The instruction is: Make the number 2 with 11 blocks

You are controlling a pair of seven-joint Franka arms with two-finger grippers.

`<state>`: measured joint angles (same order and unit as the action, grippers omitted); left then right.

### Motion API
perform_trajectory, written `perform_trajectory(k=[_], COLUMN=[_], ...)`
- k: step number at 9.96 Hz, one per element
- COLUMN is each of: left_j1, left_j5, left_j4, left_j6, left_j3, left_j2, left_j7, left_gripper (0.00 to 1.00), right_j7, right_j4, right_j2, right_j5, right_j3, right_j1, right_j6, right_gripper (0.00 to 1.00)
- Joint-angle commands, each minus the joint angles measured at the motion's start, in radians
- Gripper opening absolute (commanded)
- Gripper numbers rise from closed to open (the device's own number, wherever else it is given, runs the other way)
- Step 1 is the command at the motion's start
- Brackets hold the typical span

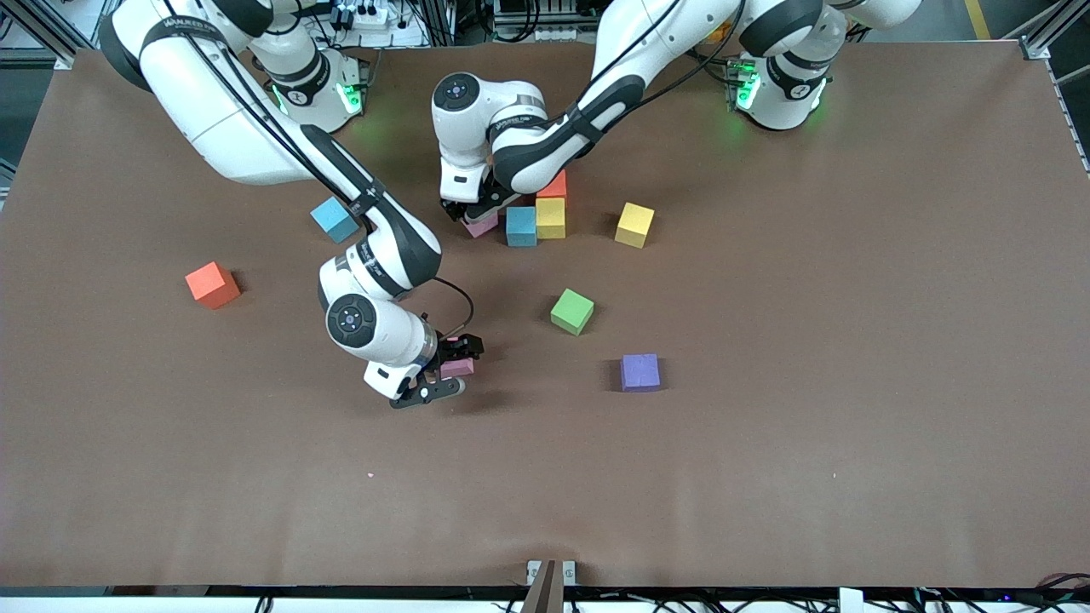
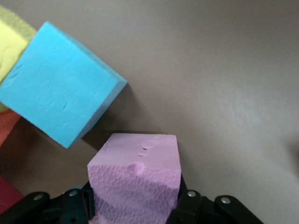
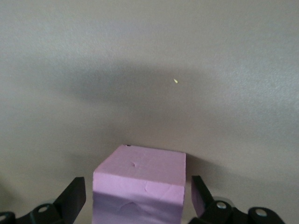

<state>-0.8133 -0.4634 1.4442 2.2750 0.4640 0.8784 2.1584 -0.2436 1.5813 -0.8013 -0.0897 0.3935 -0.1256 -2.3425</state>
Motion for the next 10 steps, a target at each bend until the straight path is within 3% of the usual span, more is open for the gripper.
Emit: perform_trajectory(k=[1, 2, 3, 4, 6, 10], left_j1=[-0.030, -0.029, -0.026, -0.024, -0.023, 0.000], left_j5=[0.023, 0.023, 0.023, 0.025, 0.025, 0.066], left_j4=[-0.034, -0.036, -0.039, -0.047, -0.047, -0.041], left_j6=[-0.008, -0.008, -0.008, -0.008, -0.008, -0.009], left_j3=[-0.033, -0.031, -0.034, -0.038, -0.050, -0.051], left_j2=[0.010, 0.008, 0.008, 0.010, 0.008, 0.001], left_j7=[0.180, 0.243, 0.294, 0.348, 0.470, 0.485], left_gripper=[0.19, 0.19, 0.19, 0.19, 0.19, 0.19], right_j7=[-0.016, -0.014, -0.010, -0.005, 0.004, -0.006], right_j4=[0.003, 0.003, 0.002, -0.001, -0.004, -0.047], right_j2=[-0.009, -0.009, -0.009, -0.006, 0.007, 0.077], right_j5=[-0.001, -0.001, -0.001, -0.001, -0.002, 0.001], right_j3=[-0.007, -0.007, -0.007, -0.007, -0.007, -0.002], right_j1=[-0.008, -0.005, 0.001, 0.001, 0.000, 0.004], right_j6=[-0.003, -0.003, 0.000, 0.002, 0.009, 0.210], right_gripper=[1.00, 1.00, 0.88, 0.68, 0.47, 0.46])
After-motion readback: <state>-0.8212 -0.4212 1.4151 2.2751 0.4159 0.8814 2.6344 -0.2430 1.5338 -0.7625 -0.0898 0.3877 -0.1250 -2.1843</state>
